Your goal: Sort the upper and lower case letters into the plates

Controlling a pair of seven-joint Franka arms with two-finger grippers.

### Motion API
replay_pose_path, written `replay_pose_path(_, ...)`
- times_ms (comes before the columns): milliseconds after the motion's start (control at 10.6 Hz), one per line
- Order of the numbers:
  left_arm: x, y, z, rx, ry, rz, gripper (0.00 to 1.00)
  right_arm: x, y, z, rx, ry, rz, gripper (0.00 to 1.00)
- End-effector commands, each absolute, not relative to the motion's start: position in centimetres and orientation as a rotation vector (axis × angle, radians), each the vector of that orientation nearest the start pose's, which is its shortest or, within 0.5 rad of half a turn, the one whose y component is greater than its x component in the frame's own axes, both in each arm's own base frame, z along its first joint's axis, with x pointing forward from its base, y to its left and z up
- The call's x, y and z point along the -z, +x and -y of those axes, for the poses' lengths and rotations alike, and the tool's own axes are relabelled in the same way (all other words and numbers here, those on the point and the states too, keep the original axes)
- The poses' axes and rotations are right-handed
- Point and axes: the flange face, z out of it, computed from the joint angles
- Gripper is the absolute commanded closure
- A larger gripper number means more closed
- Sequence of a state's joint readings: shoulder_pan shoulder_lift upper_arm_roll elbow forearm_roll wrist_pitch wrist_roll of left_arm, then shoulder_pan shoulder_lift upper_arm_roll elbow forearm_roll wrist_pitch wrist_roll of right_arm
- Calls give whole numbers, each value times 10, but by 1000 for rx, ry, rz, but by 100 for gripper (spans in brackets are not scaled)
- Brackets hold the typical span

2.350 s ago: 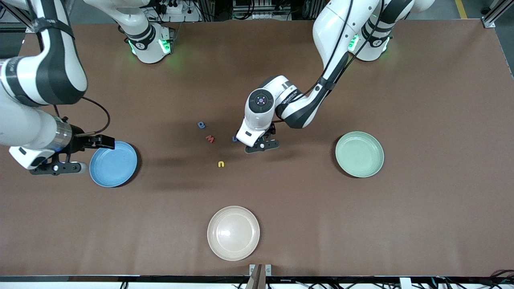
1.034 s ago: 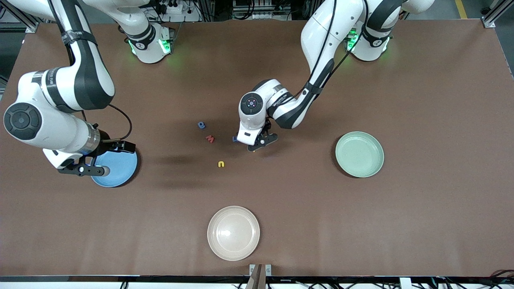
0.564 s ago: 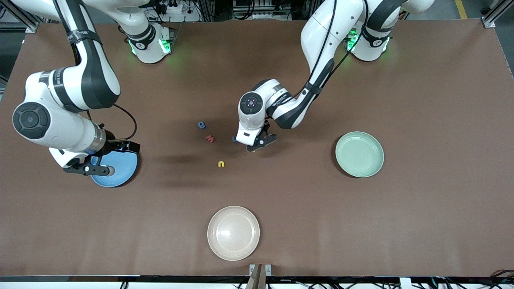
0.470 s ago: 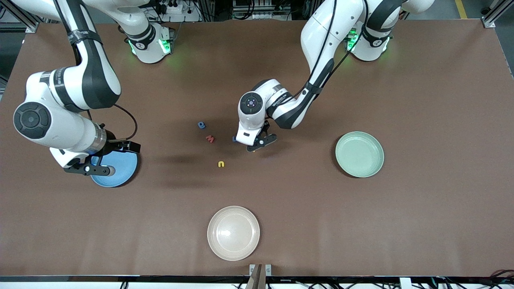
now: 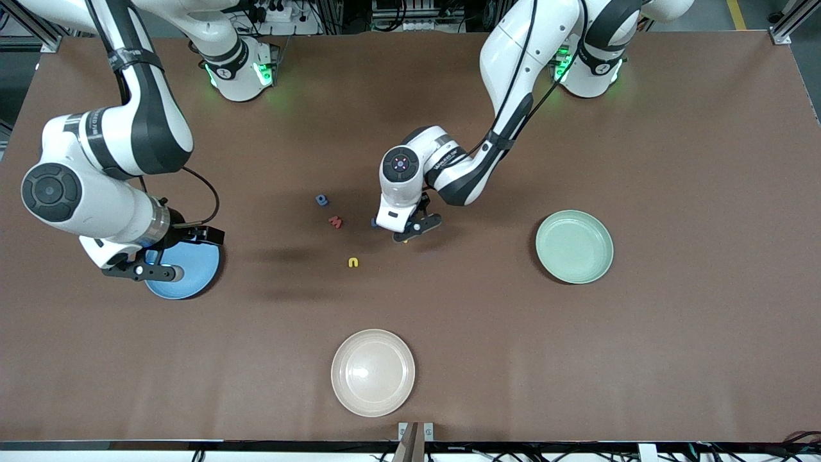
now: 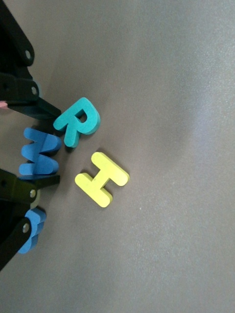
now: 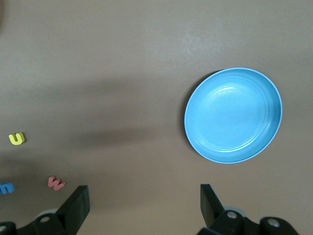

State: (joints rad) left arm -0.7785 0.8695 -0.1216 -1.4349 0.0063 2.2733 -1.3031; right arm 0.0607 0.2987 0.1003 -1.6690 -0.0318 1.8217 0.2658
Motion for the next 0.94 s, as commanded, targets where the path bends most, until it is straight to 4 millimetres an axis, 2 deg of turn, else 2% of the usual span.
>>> replay_pose_path(0,-161,455,560,-142,-3061,700,47,-420,620,-94,-216,-3160,-177,0)
replay_pose_path(470,-160,450,564,-150,-3060,703,47,-418,623,-96,-193,-3159,-210,0)
replay_pose_path(564,-160,449,565,-147,-3061,696,47,-416,623,-102,-193,-3159,-234,0)
replay_pose_path(752,-160,448,566,-147,-3061,693,59,-411,623,-114,-177,-3160,-266,0)
replay_pose_path(846,-160,448,566,-147,-3062,691,68,-410,623,-119,-172,-3163,-282,0)
